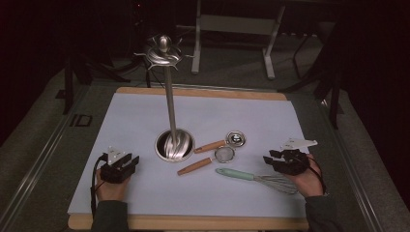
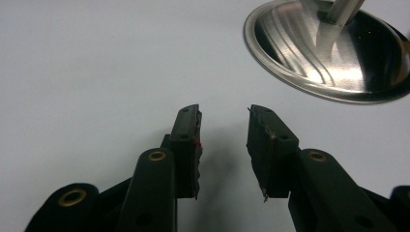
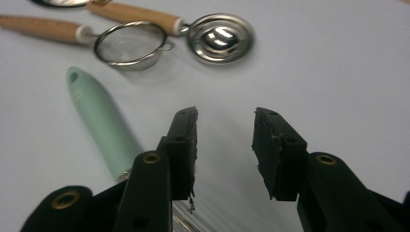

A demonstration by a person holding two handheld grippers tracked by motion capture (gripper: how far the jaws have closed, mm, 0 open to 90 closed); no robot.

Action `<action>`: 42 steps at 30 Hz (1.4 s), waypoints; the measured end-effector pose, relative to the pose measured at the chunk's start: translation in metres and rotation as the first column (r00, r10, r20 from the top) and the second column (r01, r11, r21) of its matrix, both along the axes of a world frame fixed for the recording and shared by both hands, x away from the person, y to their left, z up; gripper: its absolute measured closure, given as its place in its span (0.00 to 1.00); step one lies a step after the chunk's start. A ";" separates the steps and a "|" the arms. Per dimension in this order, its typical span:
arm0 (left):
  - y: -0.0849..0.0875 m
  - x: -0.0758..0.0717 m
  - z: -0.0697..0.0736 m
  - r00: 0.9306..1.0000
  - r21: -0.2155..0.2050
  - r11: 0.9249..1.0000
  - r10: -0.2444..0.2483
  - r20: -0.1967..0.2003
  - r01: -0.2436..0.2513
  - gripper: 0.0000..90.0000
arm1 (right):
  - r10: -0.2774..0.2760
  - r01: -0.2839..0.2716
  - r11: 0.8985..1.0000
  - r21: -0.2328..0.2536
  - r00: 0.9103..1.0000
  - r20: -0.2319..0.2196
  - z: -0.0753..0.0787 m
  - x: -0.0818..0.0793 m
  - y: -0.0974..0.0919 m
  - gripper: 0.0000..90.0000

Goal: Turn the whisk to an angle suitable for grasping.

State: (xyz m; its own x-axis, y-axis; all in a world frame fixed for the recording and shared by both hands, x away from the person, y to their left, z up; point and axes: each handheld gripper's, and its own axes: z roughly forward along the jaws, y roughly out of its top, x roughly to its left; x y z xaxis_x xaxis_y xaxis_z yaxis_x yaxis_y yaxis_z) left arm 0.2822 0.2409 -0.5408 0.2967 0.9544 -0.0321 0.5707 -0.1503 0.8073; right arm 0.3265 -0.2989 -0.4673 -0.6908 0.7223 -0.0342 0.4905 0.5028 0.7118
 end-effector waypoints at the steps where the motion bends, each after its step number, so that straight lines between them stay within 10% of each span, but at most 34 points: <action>1: 0.000 0.000 0.000 1.000 0.000 1.000 0.000 0.000 0.000 0.72 | 0.012 -0.012 1.000 -0.008 1.000 -0.009 -0.001 0.000 0.004 0.68; 11: 0.000 0.000 0.000 1.000 0.000 1.000 -0.002 -0.003 0.002 0.72 | 0.135 -0.141 0.987 -0.078 0.987 -0.082 -0.010 -0.004 0.028 0.65; 25: 0.000 0.001 0.000 1.000 0.004 1.000 -0.006 -0.009 0.006 0.71 | 0.277 -0.318 0.929 -0.187 0.937 -0.215 -0.019 -0.002 0.053 0.72; 42: -0.001 0.001 0.000 1.000 0.008 1.000 -0.007 -0.011 0.007 0.71 | 0.324 -0.422 0.869 -0.258 0.880 -0.347 -0.028 0.010 0.066 0.71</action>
State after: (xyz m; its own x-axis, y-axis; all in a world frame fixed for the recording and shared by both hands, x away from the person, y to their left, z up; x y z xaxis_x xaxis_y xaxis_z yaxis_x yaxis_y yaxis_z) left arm 0.2833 0.2402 -0.5411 0.3033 0.9525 -0.0277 0.5780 -0.1608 0.8000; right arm 0.3362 -0.2326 -0.4950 -0.9200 0.3913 0.0227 0.3749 0.8617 0.3420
